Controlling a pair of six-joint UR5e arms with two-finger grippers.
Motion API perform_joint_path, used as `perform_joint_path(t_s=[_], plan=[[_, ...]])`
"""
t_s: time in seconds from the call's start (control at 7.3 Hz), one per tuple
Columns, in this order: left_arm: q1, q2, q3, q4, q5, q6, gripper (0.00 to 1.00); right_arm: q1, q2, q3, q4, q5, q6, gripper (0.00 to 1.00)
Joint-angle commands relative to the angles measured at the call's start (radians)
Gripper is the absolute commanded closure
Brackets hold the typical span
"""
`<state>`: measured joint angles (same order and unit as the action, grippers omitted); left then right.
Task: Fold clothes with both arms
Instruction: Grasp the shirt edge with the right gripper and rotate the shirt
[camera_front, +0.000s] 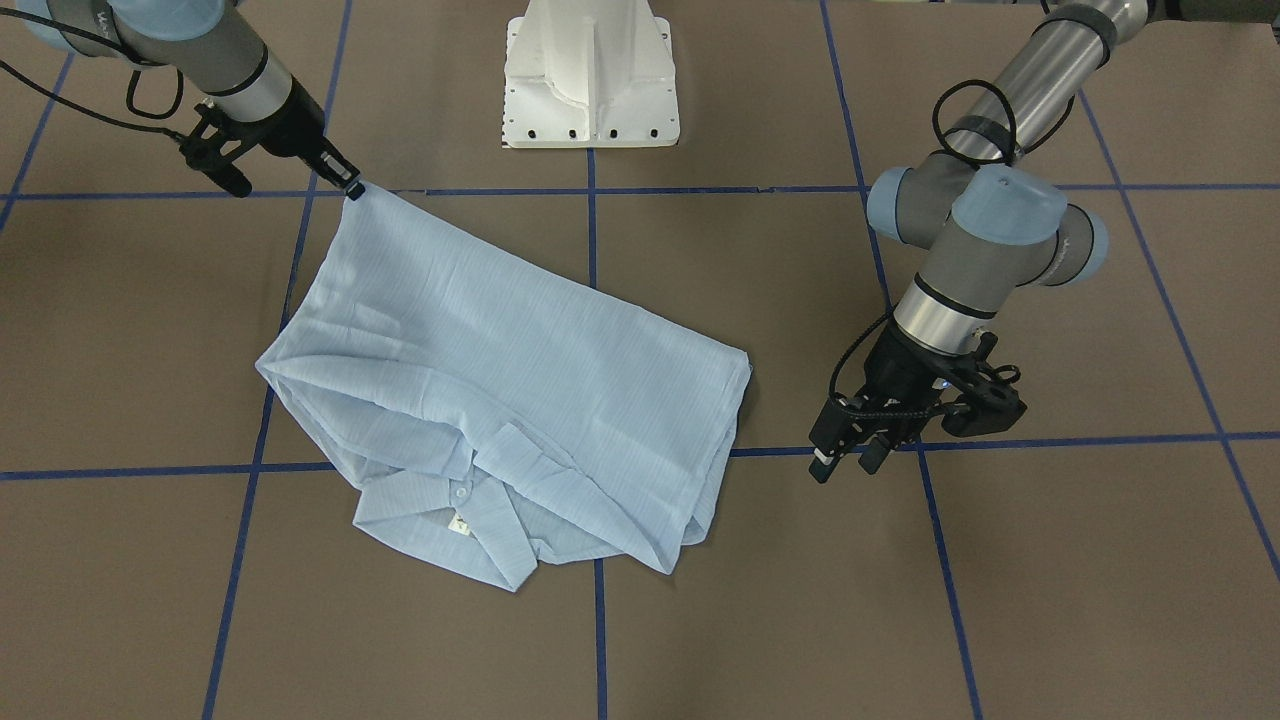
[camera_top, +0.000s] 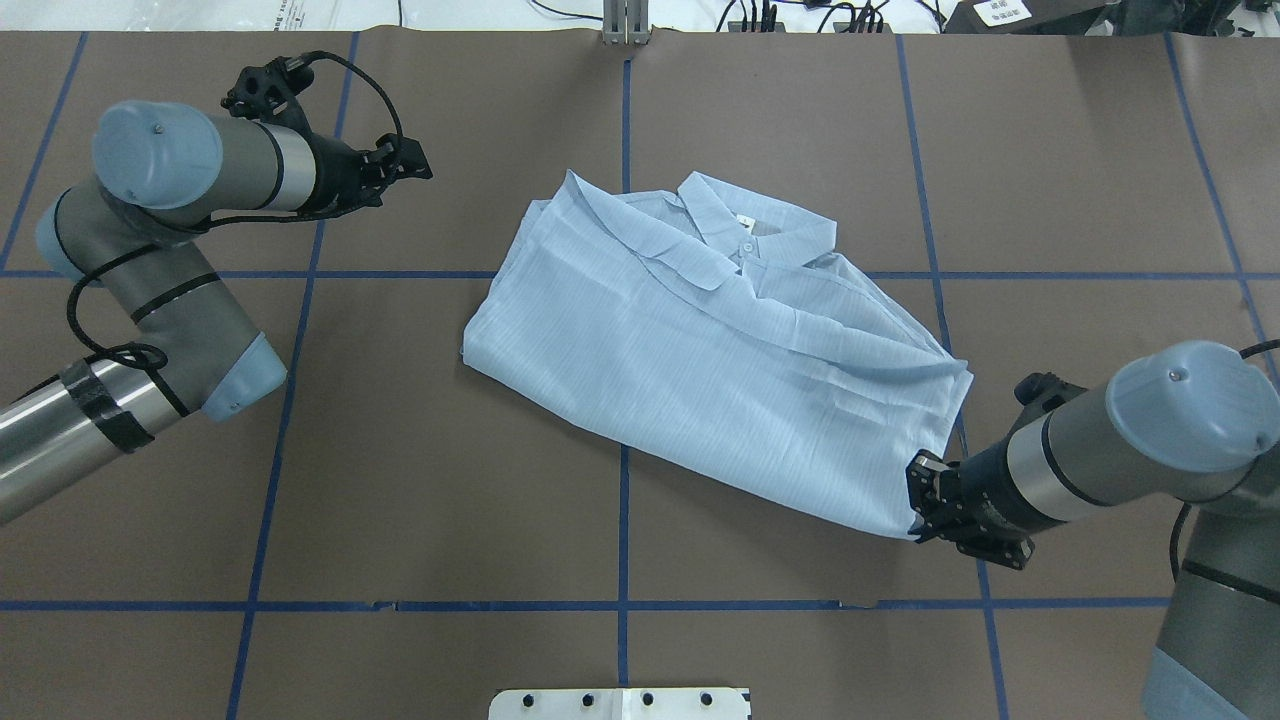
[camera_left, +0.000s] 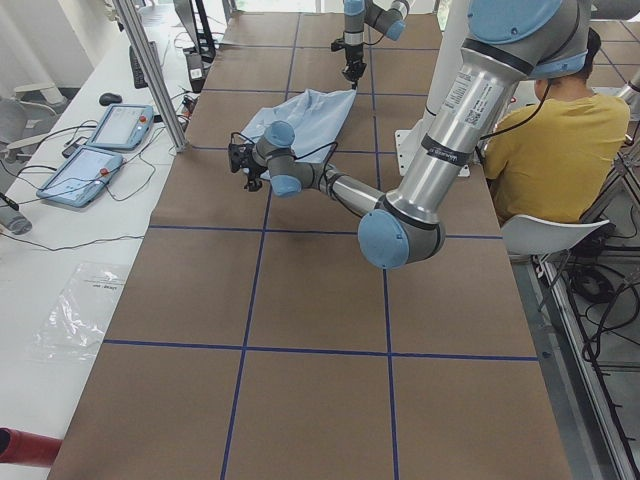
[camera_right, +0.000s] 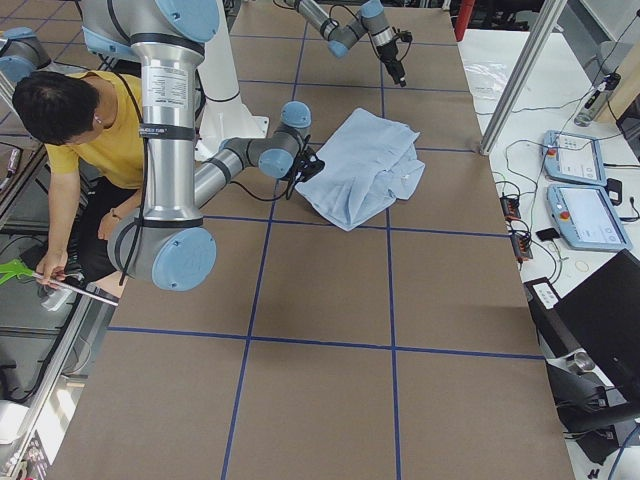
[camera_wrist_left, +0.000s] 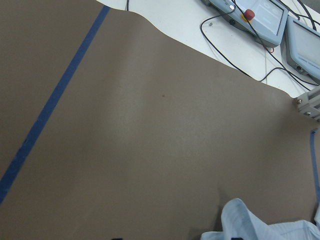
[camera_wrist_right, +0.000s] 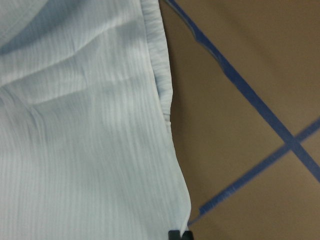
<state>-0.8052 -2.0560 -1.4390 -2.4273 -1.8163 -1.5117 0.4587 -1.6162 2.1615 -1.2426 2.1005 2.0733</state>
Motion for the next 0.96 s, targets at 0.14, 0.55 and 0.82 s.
perform_joint_path(t_s=[0.14,0.55,0.82], plan=[[0.084,0.026,-0.102,0.002,-0.037,-0.074,0.23,-0.32,-0.01,0.095,-0.012,0.026,0.345,1.0],[0.167,0.045,-0.23,0.054,-0.095,-0.226,0.19,-0.314,-0.01,0.109,-0.014,0.001,0.407,0.0],[0.257,0.045,-0.331,0.213,-0.081,-0.274,0.01,-0.208,-0.007,0.09,-0.015,0.004,0.392,0.0]])
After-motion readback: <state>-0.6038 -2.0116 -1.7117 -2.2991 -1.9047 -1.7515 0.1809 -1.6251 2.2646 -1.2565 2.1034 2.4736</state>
